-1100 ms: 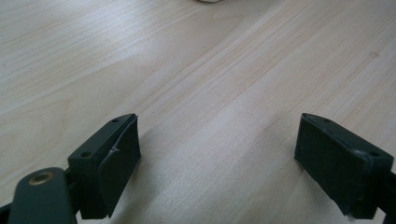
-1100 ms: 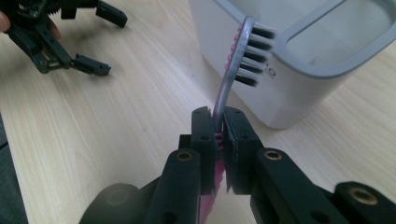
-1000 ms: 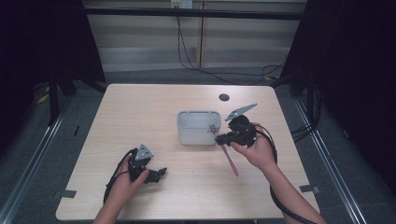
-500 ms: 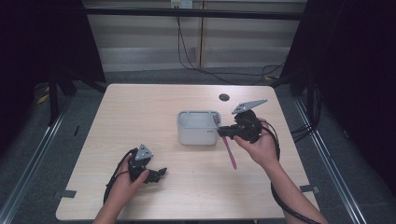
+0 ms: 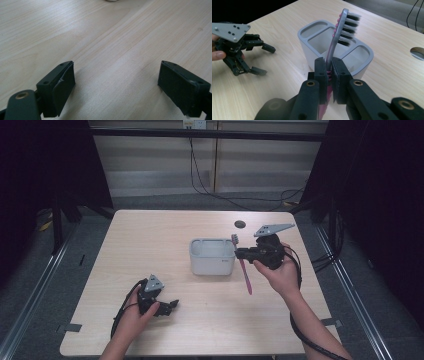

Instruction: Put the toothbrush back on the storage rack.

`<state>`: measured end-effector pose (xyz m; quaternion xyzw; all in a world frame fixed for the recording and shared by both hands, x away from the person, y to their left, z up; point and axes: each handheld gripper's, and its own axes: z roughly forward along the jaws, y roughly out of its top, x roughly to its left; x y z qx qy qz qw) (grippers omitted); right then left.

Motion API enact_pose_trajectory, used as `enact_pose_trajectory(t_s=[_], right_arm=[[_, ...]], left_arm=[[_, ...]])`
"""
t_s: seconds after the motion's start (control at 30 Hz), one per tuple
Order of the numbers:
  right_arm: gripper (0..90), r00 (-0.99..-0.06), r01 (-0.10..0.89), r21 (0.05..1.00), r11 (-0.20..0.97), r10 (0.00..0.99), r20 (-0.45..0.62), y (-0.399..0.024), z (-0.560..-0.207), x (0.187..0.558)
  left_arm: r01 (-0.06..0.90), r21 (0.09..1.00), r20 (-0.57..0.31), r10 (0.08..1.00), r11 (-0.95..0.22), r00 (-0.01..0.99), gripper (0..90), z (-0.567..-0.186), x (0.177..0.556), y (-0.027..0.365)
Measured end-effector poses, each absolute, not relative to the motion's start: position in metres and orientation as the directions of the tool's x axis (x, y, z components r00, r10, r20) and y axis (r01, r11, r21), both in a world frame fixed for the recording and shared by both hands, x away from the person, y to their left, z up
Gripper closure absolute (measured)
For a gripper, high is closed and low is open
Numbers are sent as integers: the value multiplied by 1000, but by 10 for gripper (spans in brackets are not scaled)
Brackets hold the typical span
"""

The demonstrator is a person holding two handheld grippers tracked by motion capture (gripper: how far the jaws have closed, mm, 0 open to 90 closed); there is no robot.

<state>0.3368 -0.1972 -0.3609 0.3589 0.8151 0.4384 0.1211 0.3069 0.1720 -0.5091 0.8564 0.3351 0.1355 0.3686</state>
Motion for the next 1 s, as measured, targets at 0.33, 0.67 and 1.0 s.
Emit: enact_pose_trajectory(t_s=[0.33,0.67,1.0], right_arm=[[837,-688,450,841,301,717,111,-203,-352,339],[837,-664,425,868,257,740,106,-205,-341,343],[837,-656,388,885,258,751,69,-200,-335,349]], left_arm=[[474,722,-14,674,-504,739,137,-509,307,172],[473,723,-14,673,-504,739,136,-509,307,172],[473,722,-14,674,-504,739,136,-509,307,172]])
